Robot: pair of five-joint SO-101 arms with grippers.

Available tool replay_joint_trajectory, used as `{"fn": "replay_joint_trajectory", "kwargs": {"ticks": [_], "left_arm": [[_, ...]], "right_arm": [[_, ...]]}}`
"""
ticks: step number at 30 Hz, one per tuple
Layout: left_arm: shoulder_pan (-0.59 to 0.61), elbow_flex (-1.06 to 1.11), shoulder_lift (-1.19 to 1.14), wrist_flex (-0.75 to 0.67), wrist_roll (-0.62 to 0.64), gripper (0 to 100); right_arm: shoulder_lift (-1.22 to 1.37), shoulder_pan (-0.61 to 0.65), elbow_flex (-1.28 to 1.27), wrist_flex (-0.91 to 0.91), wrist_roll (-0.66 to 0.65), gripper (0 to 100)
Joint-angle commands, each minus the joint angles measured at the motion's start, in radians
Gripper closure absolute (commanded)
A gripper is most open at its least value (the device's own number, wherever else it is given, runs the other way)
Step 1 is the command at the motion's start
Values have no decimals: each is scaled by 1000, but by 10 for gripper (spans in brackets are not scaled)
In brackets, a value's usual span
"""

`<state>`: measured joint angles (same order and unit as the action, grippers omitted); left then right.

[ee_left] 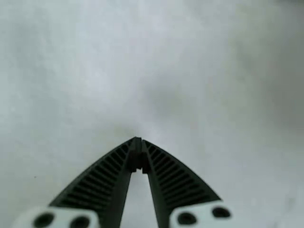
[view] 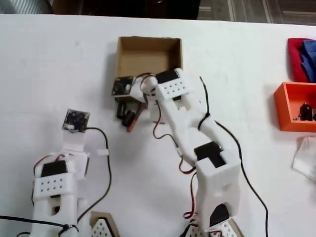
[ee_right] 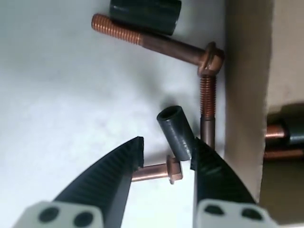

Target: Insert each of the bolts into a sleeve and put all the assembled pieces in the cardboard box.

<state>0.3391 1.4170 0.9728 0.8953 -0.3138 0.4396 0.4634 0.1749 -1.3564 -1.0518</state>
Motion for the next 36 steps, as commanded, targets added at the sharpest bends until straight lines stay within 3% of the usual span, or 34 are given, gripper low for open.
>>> {"fn": "replay_joint_trajectory", "kwargs": {"ticks": [1, 15, 24, 26, 32, 36], "left_arm": [[9, -2, 14, -18, 8, 973], [9, -2, 14, -18, 8, 973], [9, -2, 14, -18, 8, 973], [9, -2, 14, -18, 8, 973], [9, -2, 14, -18, 8, 973], [9, -2, 14, -18, 8, 973]], "right_arm": [[5, -4, 28, -5, -8, 851], [110, -2, 25, 10, -8, 854], [108, -1, 23, -85, 8, 943], [107, -1, 26, -84, 69, 982], [13, 24, 3, -71, 219, 975], [-145, 51, -160, 84, 336, 975]]}}
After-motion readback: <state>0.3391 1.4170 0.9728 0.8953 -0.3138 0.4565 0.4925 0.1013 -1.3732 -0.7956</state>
